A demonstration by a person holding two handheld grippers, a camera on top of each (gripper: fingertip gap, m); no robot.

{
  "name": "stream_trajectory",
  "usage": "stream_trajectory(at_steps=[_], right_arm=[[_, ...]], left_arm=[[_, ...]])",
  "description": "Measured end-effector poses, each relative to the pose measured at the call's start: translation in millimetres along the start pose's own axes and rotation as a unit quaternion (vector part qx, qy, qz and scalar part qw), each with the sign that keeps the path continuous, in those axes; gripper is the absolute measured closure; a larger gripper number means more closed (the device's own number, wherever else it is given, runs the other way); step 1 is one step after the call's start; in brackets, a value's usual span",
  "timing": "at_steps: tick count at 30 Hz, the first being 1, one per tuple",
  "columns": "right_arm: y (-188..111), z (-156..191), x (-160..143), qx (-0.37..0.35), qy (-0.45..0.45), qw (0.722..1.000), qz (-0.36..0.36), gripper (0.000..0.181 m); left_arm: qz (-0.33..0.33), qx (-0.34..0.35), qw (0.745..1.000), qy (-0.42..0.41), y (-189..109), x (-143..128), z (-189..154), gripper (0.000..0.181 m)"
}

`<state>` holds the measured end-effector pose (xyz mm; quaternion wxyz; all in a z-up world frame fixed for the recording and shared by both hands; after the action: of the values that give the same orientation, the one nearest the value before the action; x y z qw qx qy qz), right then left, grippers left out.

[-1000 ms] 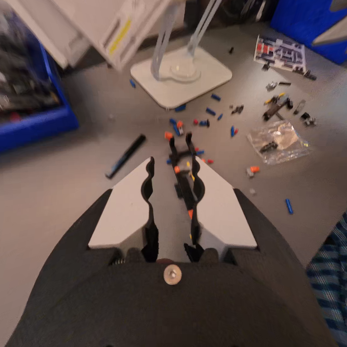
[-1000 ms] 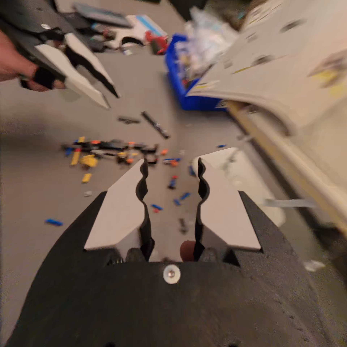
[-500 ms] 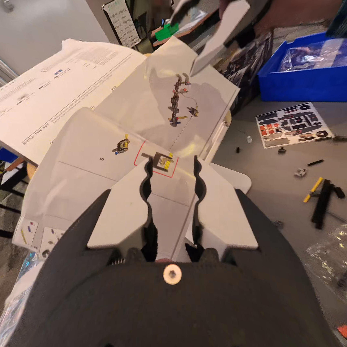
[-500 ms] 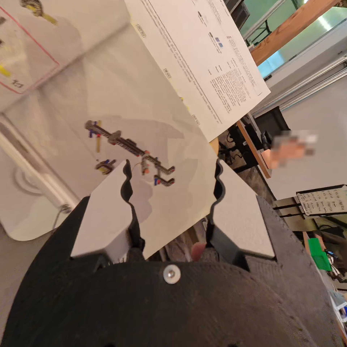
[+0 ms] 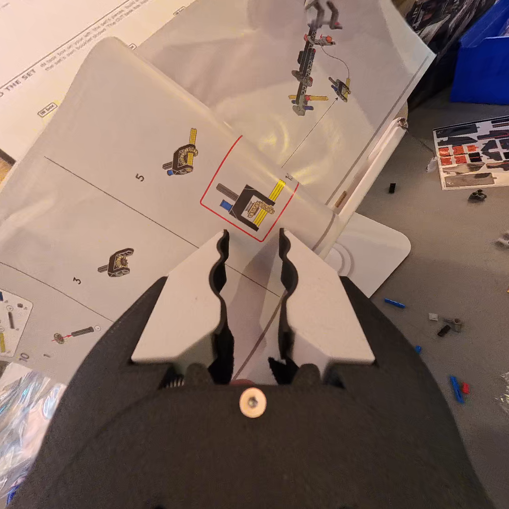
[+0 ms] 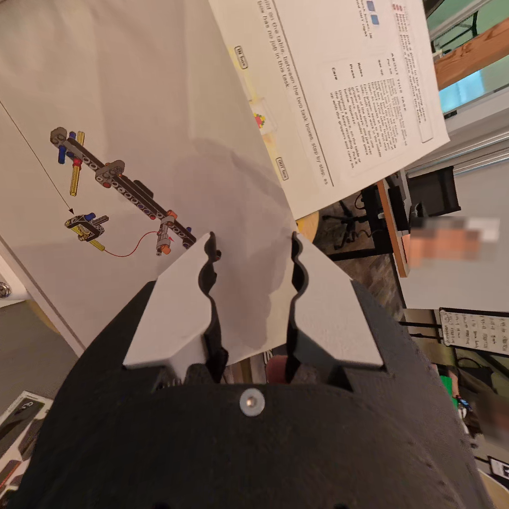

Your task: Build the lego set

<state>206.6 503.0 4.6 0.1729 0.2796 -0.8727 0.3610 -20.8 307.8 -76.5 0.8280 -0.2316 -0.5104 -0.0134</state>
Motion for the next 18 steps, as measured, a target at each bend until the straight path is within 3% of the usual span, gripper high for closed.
stream_trajectory(at_steps=[5, 11, 15, 18], right_arm=[[3, 7, -2, -0.003, -0.011, 1.0, -0.011, 0.144], [4, -7, -9, 0.018, 0.038, 0.999, -0.025, 0.111], [5, -9, -9, 0.029, 0.035, 0.998, -0.033, 0.115], [1, -13, -9, 0.013, 0.021, 0.999, -0.033, 0.129]], left_arm=[[-0.001, 0.005, 1.0, 0.006, 3, -3, -2, 0.144], [-0.002, 0.0, 1.0, 0.001, 3, -4, -1, 0.145], [0.001, 0.0, 1.0, 0.004, 4, -4, -1, 0.144], [0.003, 0.001, 1.0, 0.006, 4, -4, -1, 0.145]])
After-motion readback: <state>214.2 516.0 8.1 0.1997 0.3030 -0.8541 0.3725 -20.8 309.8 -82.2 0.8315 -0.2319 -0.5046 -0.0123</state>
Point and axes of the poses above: each gripper's, where its closed fingertips meet, y out along the fingers, x out of its top, z = x × y across the jaws, the point moved 8 cm from there along -y, back along the fingers, and after that the axes turned 2 degrees about x, right-handed, at the moved point
